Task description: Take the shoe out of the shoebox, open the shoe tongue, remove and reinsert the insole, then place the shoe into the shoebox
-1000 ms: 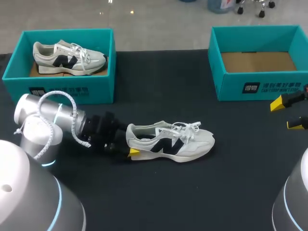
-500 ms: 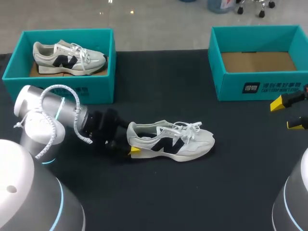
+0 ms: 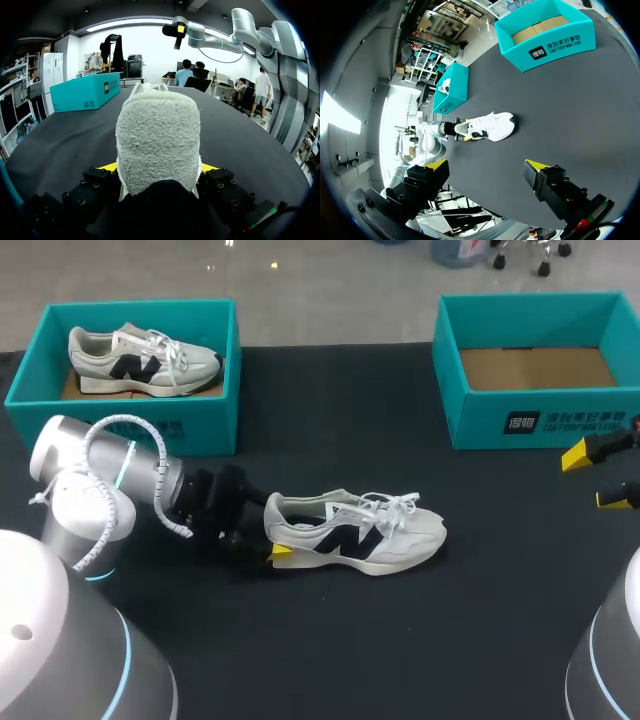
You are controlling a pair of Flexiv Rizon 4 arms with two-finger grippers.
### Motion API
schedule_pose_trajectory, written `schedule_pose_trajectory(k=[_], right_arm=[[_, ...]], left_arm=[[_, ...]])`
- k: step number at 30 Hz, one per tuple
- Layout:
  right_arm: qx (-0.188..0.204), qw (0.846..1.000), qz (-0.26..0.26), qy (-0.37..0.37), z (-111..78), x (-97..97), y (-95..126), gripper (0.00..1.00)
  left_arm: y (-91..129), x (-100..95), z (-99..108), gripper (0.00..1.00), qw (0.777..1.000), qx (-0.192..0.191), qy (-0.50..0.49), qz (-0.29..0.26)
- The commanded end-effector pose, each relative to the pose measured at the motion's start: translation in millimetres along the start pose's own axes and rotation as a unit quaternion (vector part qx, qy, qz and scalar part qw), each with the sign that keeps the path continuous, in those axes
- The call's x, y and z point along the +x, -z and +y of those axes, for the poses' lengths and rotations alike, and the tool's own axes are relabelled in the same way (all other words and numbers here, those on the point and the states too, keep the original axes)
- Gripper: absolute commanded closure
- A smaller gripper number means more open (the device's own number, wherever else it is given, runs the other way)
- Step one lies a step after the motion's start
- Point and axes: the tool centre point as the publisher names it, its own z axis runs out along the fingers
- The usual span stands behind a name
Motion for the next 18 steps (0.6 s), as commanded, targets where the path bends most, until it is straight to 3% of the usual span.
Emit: schedule_pose_trajectory(k=[1, 18], right_arm=[[-0.023, 1.000, -0.001, -0.001, -9.7, 0.0, 2.6, 0.00], [-0.018, 1.000, -0.009, 0.006, -11.0, 2.6, -0.3, 0.00]], left_arm=[[-2.3, -2.7, 1.4, 1.00, 1.000, -0.008, 0.001, 0.002], [-4.2, -3.4, 6.1, 1.00, 1.000, -0.022, 0.003, 0.005]])
